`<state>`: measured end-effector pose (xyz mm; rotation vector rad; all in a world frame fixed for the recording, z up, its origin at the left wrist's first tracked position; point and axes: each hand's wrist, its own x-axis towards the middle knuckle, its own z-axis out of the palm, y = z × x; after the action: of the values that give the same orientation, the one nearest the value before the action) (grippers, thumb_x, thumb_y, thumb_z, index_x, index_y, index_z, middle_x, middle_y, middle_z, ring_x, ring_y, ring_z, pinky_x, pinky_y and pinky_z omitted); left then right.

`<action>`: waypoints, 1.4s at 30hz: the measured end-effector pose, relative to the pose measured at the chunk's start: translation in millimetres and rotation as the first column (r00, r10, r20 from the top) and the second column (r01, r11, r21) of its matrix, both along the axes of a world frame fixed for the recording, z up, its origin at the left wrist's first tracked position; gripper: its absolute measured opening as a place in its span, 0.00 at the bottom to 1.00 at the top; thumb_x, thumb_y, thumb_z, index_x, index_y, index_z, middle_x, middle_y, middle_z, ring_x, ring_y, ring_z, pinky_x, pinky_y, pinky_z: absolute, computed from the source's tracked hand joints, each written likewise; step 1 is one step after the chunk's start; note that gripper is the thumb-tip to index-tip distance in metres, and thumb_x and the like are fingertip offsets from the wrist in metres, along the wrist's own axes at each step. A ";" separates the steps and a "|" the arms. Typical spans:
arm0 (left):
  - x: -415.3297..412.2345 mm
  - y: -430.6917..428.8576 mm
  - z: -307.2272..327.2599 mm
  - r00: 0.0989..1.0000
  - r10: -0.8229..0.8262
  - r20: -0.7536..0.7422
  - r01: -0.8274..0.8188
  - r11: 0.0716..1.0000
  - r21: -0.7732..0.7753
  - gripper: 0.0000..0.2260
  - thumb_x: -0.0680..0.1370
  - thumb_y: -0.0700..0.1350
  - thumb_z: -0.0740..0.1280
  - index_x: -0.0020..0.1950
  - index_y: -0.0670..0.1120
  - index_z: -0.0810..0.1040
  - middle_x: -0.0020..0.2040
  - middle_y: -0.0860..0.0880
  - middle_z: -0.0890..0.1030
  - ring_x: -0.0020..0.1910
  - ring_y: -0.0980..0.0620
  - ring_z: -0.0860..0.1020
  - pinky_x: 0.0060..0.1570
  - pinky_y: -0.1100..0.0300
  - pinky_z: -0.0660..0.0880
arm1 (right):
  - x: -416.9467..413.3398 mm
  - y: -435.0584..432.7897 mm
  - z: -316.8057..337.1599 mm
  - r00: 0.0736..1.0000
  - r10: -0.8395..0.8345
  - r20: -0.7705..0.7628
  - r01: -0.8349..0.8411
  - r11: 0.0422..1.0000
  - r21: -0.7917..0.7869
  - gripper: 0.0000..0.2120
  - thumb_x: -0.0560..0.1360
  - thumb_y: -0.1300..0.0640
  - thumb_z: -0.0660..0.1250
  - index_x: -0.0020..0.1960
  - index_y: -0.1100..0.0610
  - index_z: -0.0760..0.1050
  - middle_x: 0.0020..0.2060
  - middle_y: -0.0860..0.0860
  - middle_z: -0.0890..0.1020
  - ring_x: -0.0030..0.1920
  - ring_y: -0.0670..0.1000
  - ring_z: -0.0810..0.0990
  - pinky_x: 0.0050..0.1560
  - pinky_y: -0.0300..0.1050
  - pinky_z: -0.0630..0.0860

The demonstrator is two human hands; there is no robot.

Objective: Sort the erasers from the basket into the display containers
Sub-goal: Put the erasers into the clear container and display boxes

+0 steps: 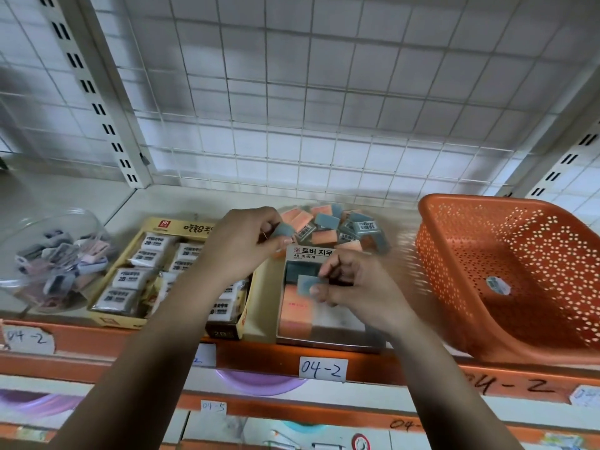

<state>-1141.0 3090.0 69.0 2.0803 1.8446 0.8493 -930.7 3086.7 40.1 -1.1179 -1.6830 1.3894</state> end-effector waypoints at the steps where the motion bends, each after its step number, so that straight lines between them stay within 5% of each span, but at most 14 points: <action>1: -0.3 -1.1 -2.6 1.000 -0.001 0.013 0.000 1.000 0.023 0.07 0.75 0.50 0.72 0.48 0.49 0.80 0.40 0.56 0.76 0.43 0.51 0.77 0.42 0.56 0.74 | -3.2 -0.4 -1.4 1.000 -0.010 0.024 0.010 1.000 -0.008 0.12 0.66 0.70 0.77 0.41 0.60 0.76 0.35 0.55 0.80 0.35 0.54 0.80 0.35 0.45 0.79; 4: -0.5 -3.9 -6.8 0.996 -0.015 0.084 0.009 0.997 0.071 0.05 0.74 0.49 0.72 0.47 0.50 0.79 0.37 0.59 0.74 0.39 0.56 0.74 0.39 0.59 0.70 | -9.3 0.0 -8.7 0.983 -0.062 0.172 0.048 0.995 0.084 0.12 0.64 0.64 0.80 0.38 0.52 0.79 0.35 0.49 0.82 0.36 0.54 0.82 0.43 0.56 0.80; 7: -2.6 -5.7 -9.9 0.973 -0.047 0.224 0.033 0.997 0.067 0.06 0.73 0.49 0.74 0.44 0.56 0.78 0.36 0.58 0.75 0.35 0.59 0.74 0.36 0.60 0.70 | -11.6 -1.1 -12.9 0.938 -0.138 0.319 0.070 0.974 0.216 0.10 0.64 0.57 0.80 0.37 0.50 0.79 0.33 0.44 0.82 0.36 0.44 0.79 0.43 0.49 0.77; 12: -7.5 -6.2 -13.2 0.939 -0.059 0.339 0.039 0.997 0.066 0.04 0.73 0.48 0.74 0.46 0.53 0.81 0.38 0.51 0.80 0.34 0.50 0.78 0.37 0.51 0.76 | -11.3 -2.6 -12.6 0.944 -0.138 0.300 0.078 0.976 0.204 0.13 0.62 0.58 0.81 0.37 0.50 0.78 0.35 0.47 0.83 0.38 0.48 0.81 0.42 0.52 0.79; 18: -6.0 -6.5 -12.6 0.942 -0.057 0.330 0.045 0.998 0.045 0.04 0.73 0.48 0.74 0.47 0.53 0.81 0.39 0.50 0.81 0.34 0.49 0.78 0.37 0.51 0.75 | -10.6 -6.6 -11.4 0.929 -0.066 0.363 -0.044 0.957 0.286 0.13 0.64 0.59 0.80 0.38 0.47 0.78 0.36 0.43 0.80 0.38 0.42 0.77 0.40 0.34 0.73; 23: -9.3 -8.8 -13.9 0.864 -0.128 0.486 0.166 0.986 -0.034 0.10 0.72 0.49 0.72 0.52 0.58 0.81 0.45 0.51 0.83 0.48 0.51 0.82 0.54 0.45 0.78 | -12.0 -10.7 -10.3 0.905 -0.069 0.421 -0.091 0.933 0.348 0.08 0.68 0.58 0.77 0.41 0.49 0.78 0.35 0.40 0.77 0.39 0.37 0.75 0.39 0.28 0.69; 28: -8.4 -13.0 -8.8 0.802 -0.201 0.562 0.249 0.968 -0.009 0.21 0.73 0.42 0.71 0.62 0.63 0.77 0.43 0.48 0.79 0.50 0.52 0.82 0.53 0.50 0.79 | -14.9 -11.2 -15.0 0.865 -0.121 0.487 -0.129 0.884 0.449 0.07 0.70 0.54 0.74 0.43 0.49 0.76 0.36 0.41 0.76 0.37 0.41 0.74 0.41 0.44 0.76; 31: -7.7 -14.0 -7.2 0.799 -0.209 0.564 0.261 0.965 -0.013 0.18 0.75 0.38 0.71 0.59 0.57 0.80 0.44 0.52 0.80 0.46 0.52 0.82 0.49 0.55 0.79 | -12.4 -15.2 -10.7 0.848 -0.130 0.515 -0.164 0.858 0.486 0.07 0.71 0.51 0.73 0.46 0.49 0.77 0.37 0.42 0.78 0.38 0.42 0.75 0.40 0.41 0.75; 35: -3.5 -18.0 -2.6 0.789 -0.154 0.595 0.232 0.971 -0.056 0.13 0.75 0.34 0.71 0.54 0.49 0.77 0.53 0.50 0.81 0.41 0.46 0.84 0.50 0.45 0.80 | 2.8 -16.7 -0.2 0.891 -0.220 0.397 -0.061 0.809 0.585 0.04 0.74 0.54 0.72 0.49 0.51 0.80 0.40 0.43 0.83 0.38 0.43 0.79 0.41 0.40 0.75; 42: 11.0 -30.0 2.0 0.870 -0.308 0.385 0.374 0.921 -0.107 0.11 0.73 0.41 0.75 0.47 0.55 0.77 0.43 0.52 0.82 0.44 0.53 0.80 0.44 0.57 0.75 | 39.9 -8.5 -14.8 0.814 -0.508 0.282 0.160 0.662 0.732 0.06 0.71 0.64 0.72 0.47 0.57 0.81 0.45 0.50 0.81 0.45 0.48 0.79 0.47 0.38 0.75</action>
<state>-1130.0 3060.0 70.9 1.9031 1.2616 0.8646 -890.8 3078.3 25.3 -1.2751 -1.9267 0.1701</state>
